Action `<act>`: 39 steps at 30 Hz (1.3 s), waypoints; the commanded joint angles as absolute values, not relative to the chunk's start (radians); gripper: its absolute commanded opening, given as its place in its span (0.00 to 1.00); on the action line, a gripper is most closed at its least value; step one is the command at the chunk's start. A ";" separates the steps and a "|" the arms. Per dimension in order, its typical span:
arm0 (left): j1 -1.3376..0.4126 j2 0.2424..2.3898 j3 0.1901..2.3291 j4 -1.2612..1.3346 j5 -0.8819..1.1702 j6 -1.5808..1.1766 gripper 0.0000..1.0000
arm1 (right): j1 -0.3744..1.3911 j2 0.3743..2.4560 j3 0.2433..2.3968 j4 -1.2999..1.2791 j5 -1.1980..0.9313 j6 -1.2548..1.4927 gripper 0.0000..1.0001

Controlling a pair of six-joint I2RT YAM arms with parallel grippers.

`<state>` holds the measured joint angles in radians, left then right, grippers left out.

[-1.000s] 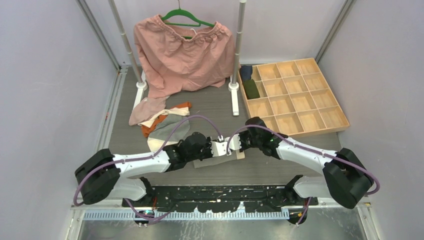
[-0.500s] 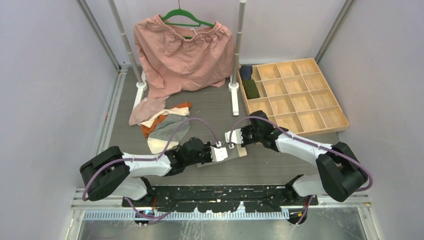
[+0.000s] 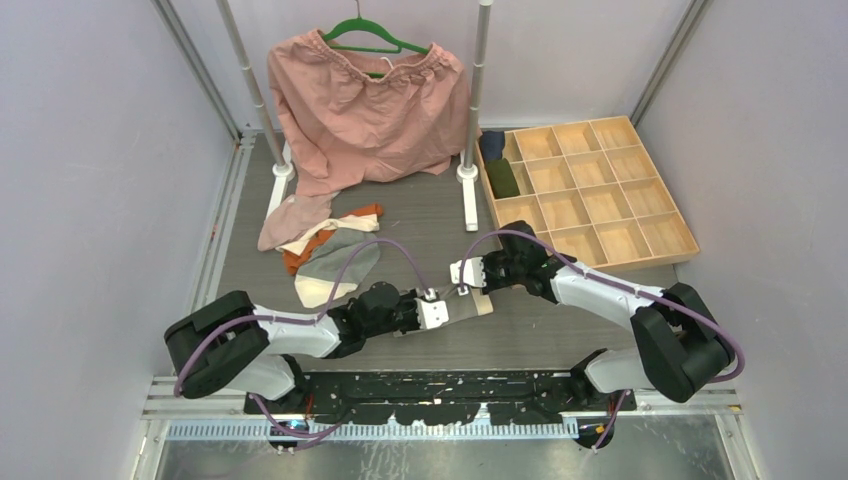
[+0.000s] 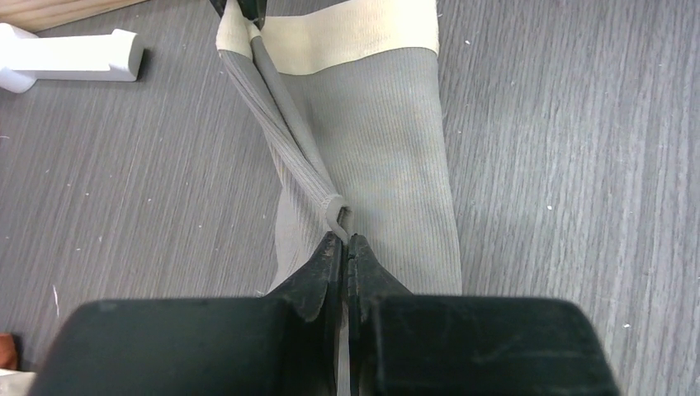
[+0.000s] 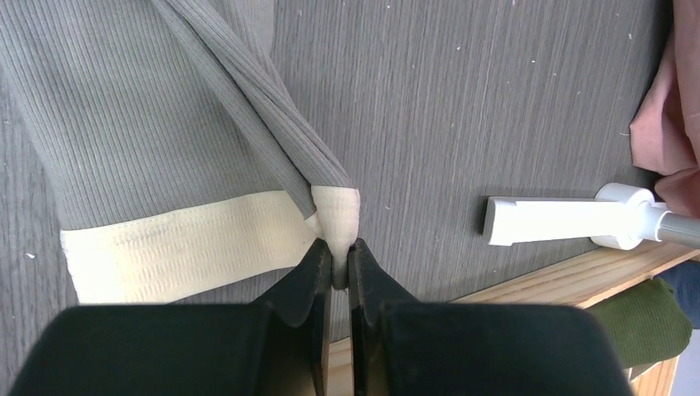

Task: Roll the underwear
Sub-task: Fold the underwear at the center of the board.

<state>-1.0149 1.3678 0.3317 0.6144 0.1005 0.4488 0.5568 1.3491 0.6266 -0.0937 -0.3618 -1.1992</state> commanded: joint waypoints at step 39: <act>-1.202 1.624 0.441 0.466 0.111 0.232 0.01 | 0.525 1.286 0.640 0.064 -0.331 -1.087 0.01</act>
